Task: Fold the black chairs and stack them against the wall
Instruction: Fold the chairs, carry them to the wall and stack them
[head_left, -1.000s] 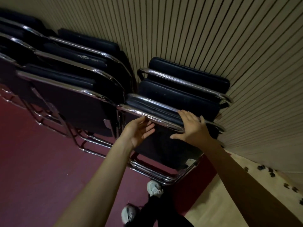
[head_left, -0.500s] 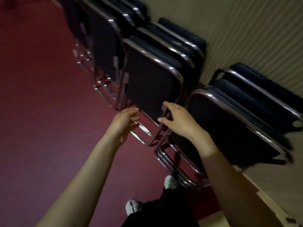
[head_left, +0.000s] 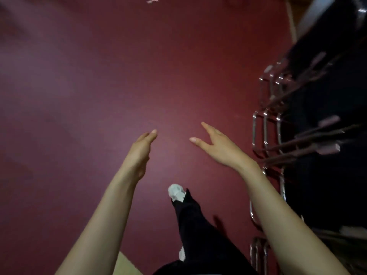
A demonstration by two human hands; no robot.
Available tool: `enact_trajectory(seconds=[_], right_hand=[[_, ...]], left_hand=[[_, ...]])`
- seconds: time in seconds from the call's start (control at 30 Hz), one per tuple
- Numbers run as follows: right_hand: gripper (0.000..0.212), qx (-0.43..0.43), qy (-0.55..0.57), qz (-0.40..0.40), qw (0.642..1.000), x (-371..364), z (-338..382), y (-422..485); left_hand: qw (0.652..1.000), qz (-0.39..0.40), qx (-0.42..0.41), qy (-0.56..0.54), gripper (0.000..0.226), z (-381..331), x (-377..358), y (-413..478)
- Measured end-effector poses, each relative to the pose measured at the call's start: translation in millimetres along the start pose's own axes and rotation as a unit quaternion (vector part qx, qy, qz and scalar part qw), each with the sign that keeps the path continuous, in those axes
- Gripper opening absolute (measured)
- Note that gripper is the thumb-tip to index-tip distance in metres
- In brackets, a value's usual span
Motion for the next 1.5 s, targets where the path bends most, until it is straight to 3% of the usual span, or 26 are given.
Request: enact_trajectory(seconds=[0.17, 0.37, 0.63, 1.03, 1.27, 1.5], right_hand=[[0.077, 0.088, -0.054, 0.073, 0.992, -20.1, 103.3, 126.4], [0.071, 0.195, -0.086, 0.126, 0.969, -52.0, 247.5, 262.9], [0.069, 0.341, -0.139, 0.21, 0.906, -180.3, 472.7, 398.2], [0.065, 0.403, -0.125, 0.23, 0.877, -318.0, 810.7, 577.8], [0.063, 0.416, -0.125, 0.24, 0.868, -399.9, 991.6, 737.5], [0.064, 0.457, -0.141, 0.246, 0.843, -461.1, 1206.2, 863.7]], left_hand=[[0.992, -0.105, 0.012, -0.065, 0.065, -44.2, 101.6, 77.2], [0.965, -0.193, 0.03, -0.172, 0.056, -96.4, 223.9, 144.9], [0.917, -0.313, -0.017, -0.245, 0.051, -148.1, 439.4, 211.2], [0.9, -0.355, -0.029, -0.251, 0.047, -280.9, 765.9, 351.3], [0.883, -0.377, -0.027, -0.28, 0.026, -371.7, 958.2, 478.0], [0.862, -0.405, -0.054, -0.301, 0.032, -478.7, 1142.5, 567.9]])
Point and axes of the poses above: each hand's wrist, its own y-axis towards the middle knuckle, its own x-axis out of the back of the hand, z = x × y, the point moved 1 cm from there along y, towards the middle knuckle, and after that the axes turned 3 degrees about -y, right-handed, at the moved point
